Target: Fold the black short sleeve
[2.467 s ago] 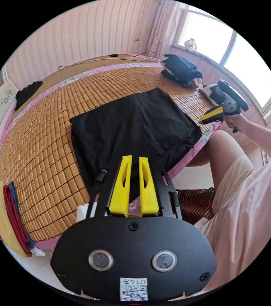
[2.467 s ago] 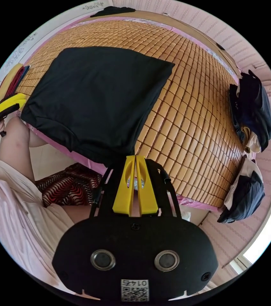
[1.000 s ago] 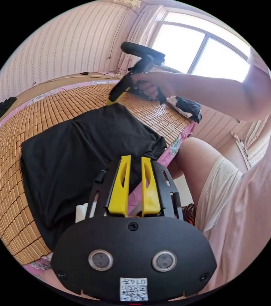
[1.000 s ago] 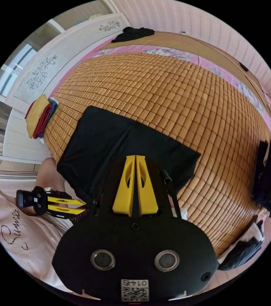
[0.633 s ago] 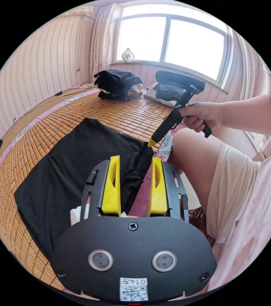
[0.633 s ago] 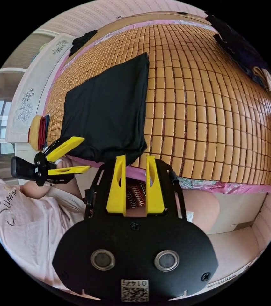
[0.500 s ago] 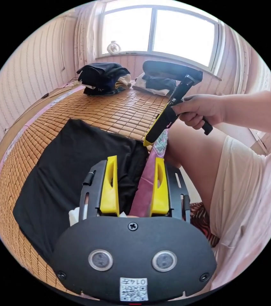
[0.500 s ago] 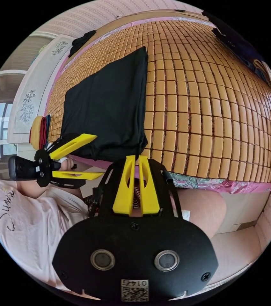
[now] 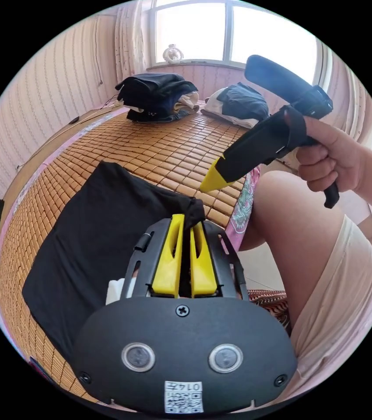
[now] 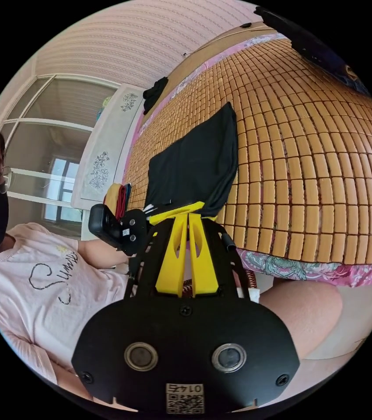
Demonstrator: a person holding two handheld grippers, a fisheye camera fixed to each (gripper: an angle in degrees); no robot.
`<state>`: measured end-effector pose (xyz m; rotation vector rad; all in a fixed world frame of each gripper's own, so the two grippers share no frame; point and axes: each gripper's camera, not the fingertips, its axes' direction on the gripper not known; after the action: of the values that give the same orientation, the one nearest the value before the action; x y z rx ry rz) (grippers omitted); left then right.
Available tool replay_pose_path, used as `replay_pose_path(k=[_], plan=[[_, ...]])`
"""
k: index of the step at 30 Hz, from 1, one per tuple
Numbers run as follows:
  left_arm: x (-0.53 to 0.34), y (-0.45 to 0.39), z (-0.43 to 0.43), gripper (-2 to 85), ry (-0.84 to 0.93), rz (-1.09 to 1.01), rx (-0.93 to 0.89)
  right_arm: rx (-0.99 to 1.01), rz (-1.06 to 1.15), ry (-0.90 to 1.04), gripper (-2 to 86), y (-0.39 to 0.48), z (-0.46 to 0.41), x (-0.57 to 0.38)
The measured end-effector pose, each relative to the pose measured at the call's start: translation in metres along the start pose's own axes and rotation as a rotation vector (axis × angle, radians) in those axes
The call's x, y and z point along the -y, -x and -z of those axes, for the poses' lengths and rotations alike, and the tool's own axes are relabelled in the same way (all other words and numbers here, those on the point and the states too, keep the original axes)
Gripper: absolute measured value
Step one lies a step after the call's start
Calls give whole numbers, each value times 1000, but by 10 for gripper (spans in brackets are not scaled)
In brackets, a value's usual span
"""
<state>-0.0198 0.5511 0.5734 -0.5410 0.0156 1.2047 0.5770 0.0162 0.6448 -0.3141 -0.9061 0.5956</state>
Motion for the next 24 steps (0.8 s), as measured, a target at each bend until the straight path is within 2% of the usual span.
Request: replay_pose_path(k=[4,6,8,13,16,19,21,24], plan=[[-5,13,5,1,-26,18,-50,13,-86,-84,52,-39,26,-13],[-5,18,9,-3,-38,7,-53,140,-134,-125,103,-67,30,-15],[-5,20,15,-4,-47,-2,-57,209,-158,-162,113,-83,28,-11],[-9,24,39,-5,-78,-10,-85,221,-165,-177,130,-113,13,24],[-17,26,54,-6,-100,-8,-153,245,-172,-201,120,-123,13,41],[-23,26,63,-7,-115,-14,-235,282,-192,-248,68,-135,22,43],[-22,23,67,-8,-148,-18,-270,414,-182,-290,33,-148,38,33],[-10,20,67,-8,-220,-26,-348,395,-175,-347,23,-153,78,10]])
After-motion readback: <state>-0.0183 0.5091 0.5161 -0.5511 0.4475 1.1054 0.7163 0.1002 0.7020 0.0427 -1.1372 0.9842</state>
